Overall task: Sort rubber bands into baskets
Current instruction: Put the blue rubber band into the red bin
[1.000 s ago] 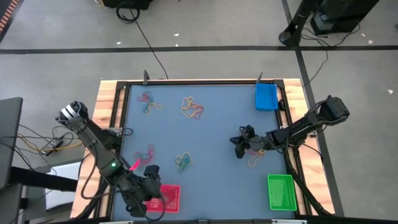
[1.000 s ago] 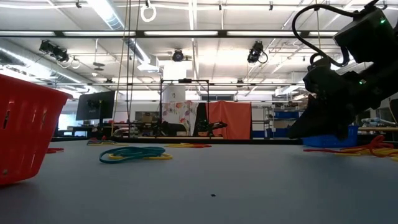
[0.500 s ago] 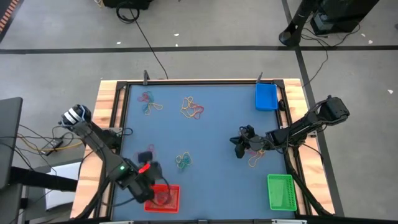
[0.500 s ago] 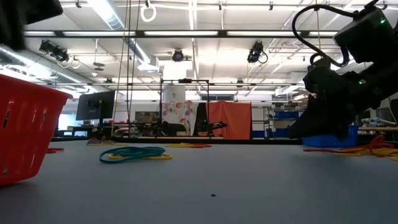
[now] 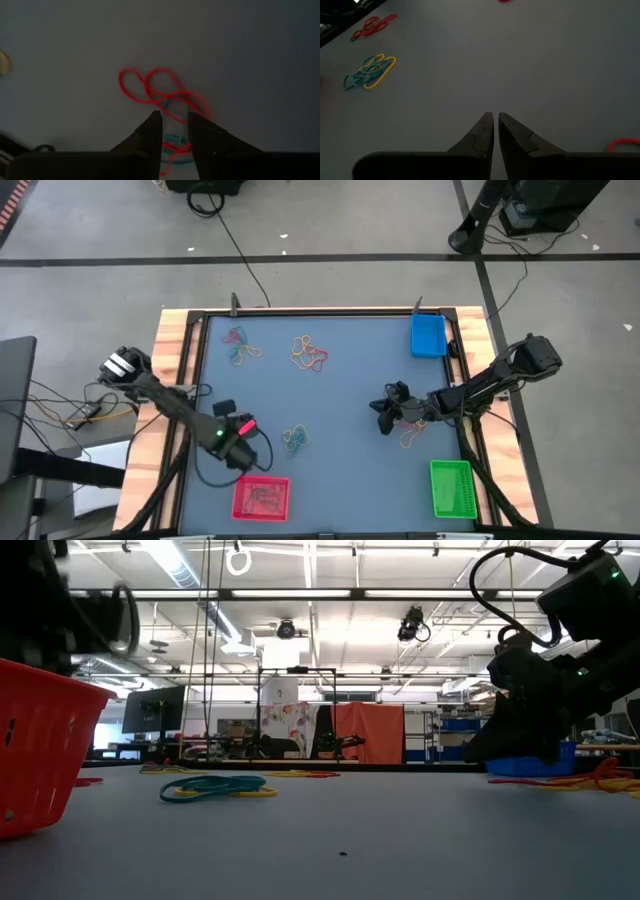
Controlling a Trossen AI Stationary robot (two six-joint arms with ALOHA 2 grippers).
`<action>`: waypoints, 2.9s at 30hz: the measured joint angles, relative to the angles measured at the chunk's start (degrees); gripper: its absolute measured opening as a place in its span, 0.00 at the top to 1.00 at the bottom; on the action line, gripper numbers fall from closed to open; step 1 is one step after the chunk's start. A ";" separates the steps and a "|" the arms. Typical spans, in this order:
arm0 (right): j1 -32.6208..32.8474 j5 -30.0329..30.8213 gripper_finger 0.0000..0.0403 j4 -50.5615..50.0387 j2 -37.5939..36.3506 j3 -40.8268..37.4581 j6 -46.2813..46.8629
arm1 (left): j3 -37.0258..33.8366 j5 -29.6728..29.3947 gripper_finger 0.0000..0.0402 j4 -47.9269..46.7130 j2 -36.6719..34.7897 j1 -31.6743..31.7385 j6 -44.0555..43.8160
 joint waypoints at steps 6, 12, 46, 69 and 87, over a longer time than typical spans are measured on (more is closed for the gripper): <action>0.00 0.00 0.90 0.00 0.01 0.00 -0.28 | -8.84 2.54 0.76 6.23 -5.90 3.06 2.26; 0.00 -0.01 0.90 0.27 0.02 0.00 -0.33 | -15.39 4.75 0.76 11.92 -13.04 5.45 2.59; -0.35 -0.41 0.90 0.86 0.02 0.00 -0.38 | -5.14 -0.83 1.00 5.01 -18.81 7.87 5.23; -0.28 -1.68 0.90 0.83 0.02 0.00 -0.31 | 8.45 -3.17 1.00 24.69 -16.63 -6.75 19.16; -0.28 -1.55 0.90 1.31 0.02 0.00 -0.17 | 8.47 11.44 1.00 38.10 -7.06 -13.79 21.74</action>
